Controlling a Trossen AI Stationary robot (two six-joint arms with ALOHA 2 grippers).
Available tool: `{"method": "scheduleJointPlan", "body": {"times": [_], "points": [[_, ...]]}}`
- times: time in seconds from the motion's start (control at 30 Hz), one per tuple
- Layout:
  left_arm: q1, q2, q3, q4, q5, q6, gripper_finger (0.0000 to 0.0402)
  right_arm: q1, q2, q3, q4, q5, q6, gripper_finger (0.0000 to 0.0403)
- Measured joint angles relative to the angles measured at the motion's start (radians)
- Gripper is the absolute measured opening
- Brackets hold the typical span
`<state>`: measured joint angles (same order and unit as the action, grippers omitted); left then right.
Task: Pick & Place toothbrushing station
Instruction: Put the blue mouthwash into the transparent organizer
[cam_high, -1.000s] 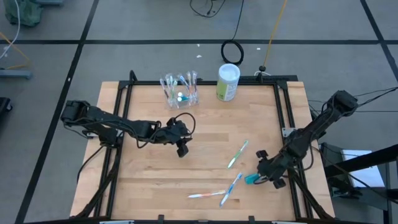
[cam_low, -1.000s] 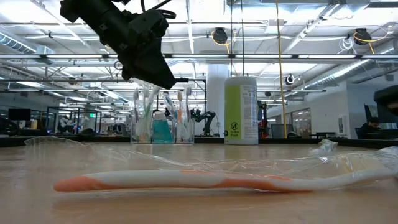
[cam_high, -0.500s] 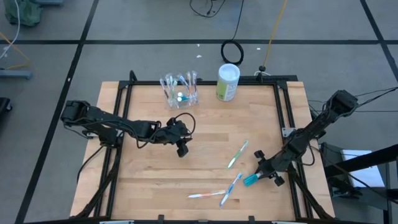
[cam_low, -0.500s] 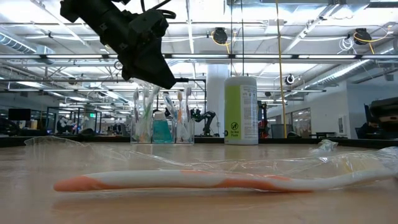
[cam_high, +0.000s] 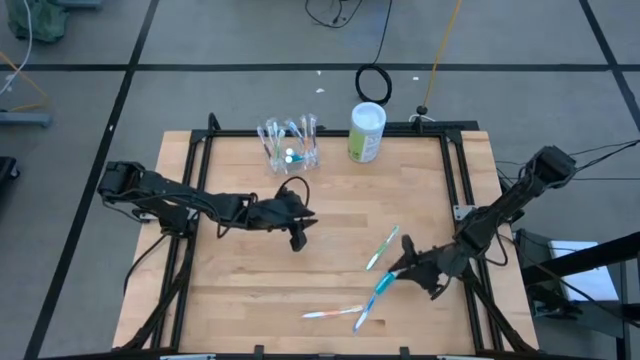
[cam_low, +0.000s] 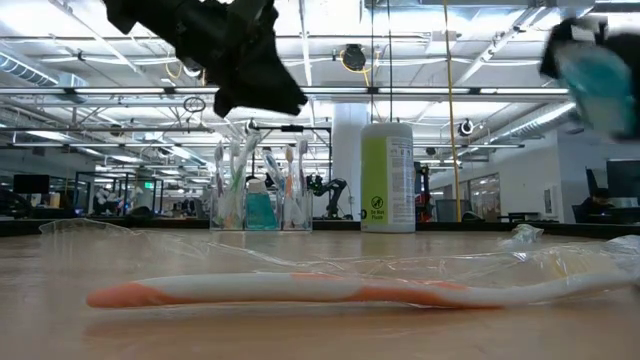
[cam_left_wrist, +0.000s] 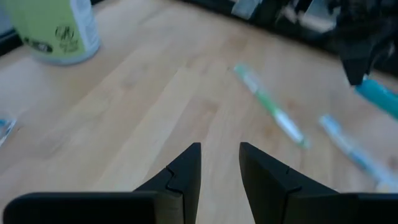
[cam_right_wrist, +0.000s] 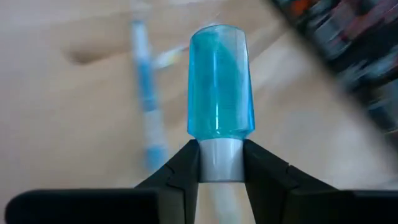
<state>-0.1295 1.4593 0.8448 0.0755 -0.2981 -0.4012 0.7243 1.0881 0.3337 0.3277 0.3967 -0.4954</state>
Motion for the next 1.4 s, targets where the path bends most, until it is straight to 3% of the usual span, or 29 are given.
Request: {"method": "scheduleJointPlan", "body": {"times": [0.17, 0.37, 0.57, 0.63, 0.8, 0.87, 0.97, 1.17, 1.4], "points": [[0.001, 0.000, 0.000, 0.114, 0.035, -0.068, 0.0115, -0.105, 0.019, 0.073, 0.002, 0.040, -0.335, 0.0090], [0.021, 0.000, 0.000, 0.173, 0.325, 0.150, 0.0115, -0.282, 0.174, 0.173, -0.003, -0.225, -0.559, 0.0090], [0.050, 0.001, 0.000, 0.186, 0.385, 0.131, 0.0128, -0.355, 0.410, 0.365, -0.068, -0.237, -0.882, 0.0093], [0.056, 0.007, 0.000, 0.186, 0.386, 0.129, 0.0143, -0.369, 0.474, 0.428, -0.103, -0.212, -0.963, 0.0093], [0.051, 0.053, 0.000, 0.186, 0.395, 0.130, 0.0183, -0.403, 0.577, 0.536, -0.179, 0.009, -1.083, 0.0095], [0.048, 0.091, 0.000, 0.209, 0.391, 0.130, 0.0195, -0.412, 0.597, 0.553, -0.175, 0.051, -1.145, 0.0095], [0.048, 0.157, 0.000, 0.209, 0.378, 0.100, 0.0207, -0.417, 0.597, 0.561, -0.174, 0.045, -1.172, 0.0095], [0.051, 0.257, 0.000, 0.229, 0.376, -0.017, 0.0209, -0.421, 0.593, 0.562, -0.175, 0.052, -1.016, 0.0095], [0.050, 0.327, 0.001, 0.381, 0.376, -0.047, 0.0209, -0.431, 0.593, 0.561, -0.175, 0.049, -1.038, 0.0095]]}}
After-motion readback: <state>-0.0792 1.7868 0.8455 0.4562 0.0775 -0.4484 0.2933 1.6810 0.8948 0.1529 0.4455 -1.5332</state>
